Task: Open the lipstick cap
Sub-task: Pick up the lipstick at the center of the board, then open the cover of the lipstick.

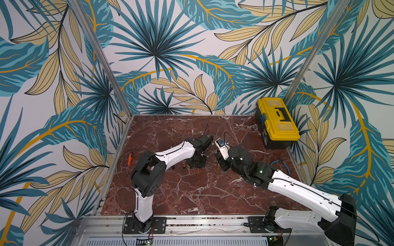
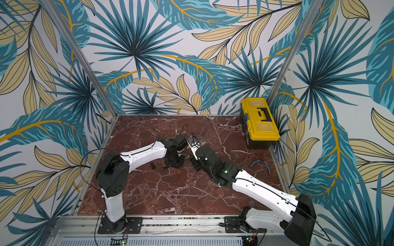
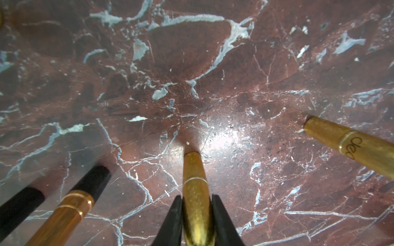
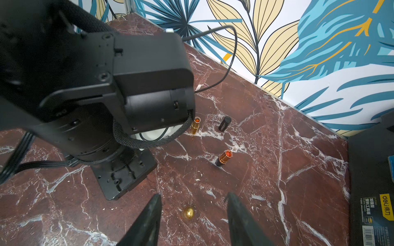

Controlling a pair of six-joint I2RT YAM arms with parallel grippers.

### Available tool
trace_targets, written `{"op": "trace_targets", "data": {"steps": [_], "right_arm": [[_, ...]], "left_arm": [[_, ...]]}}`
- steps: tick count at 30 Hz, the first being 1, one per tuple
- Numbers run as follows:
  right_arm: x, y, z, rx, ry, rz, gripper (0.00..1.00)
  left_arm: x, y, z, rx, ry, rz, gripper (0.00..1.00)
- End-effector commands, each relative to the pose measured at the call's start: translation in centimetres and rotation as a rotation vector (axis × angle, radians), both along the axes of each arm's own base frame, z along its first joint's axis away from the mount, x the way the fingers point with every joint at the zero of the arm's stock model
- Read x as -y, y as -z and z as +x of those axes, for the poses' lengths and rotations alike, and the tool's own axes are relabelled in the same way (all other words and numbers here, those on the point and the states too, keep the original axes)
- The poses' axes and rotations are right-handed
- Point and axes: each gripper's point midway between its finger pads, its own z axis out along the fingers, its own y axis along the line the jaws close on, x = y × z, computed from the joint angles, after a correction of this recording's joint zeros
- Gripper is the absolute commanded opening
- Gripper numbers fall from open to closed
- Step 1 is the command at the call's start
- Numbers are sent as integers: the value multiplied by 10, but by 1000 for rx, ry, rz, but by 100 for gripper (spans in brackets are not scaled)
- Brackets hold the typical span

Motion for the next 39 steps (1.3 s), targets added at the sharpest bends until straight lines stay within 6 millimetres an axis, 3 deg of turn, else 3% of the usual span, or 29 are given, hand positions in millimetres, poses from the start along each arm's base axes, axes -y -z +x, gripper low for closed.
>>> {"op": "trace_targets", "data": {"steps": [1, 6, 11, 17, 20, 25, 30, 39], "right_arm": [[-2, 4, 1, -6, -3, 13, 51], [-4, 7, -3, -27, -23, 8, 51], [-9, 9, -9, -56, -75, -4, 51], [-18, 7, -18, -84, -141, 7, 51], [-26, 6, -22, -107, -185, 25, 51], [-38, 17, -24, -159, -236, -4, 51], [-50, 13, -20, -144, -276, 4, 52], [-63, 10, -8, -109, -304, -46, 51]], "left_arm": [[-3, 3, -3, -6, 8, 18, 22], [9, -23, -2, 5, 11, -81, 21], [20, -77, 1, 52, 22, -241, 19], [13, -144, 7, 92, -9, -454, 19], [4, -168, 9, 124, -26, -516, 19], [-8, -192, 8, 122, -42, -614, 19], [-1, -209, 0, 86, -14, -702, 19], [3, -221, -19, 36, 15, -780, 20]]}}
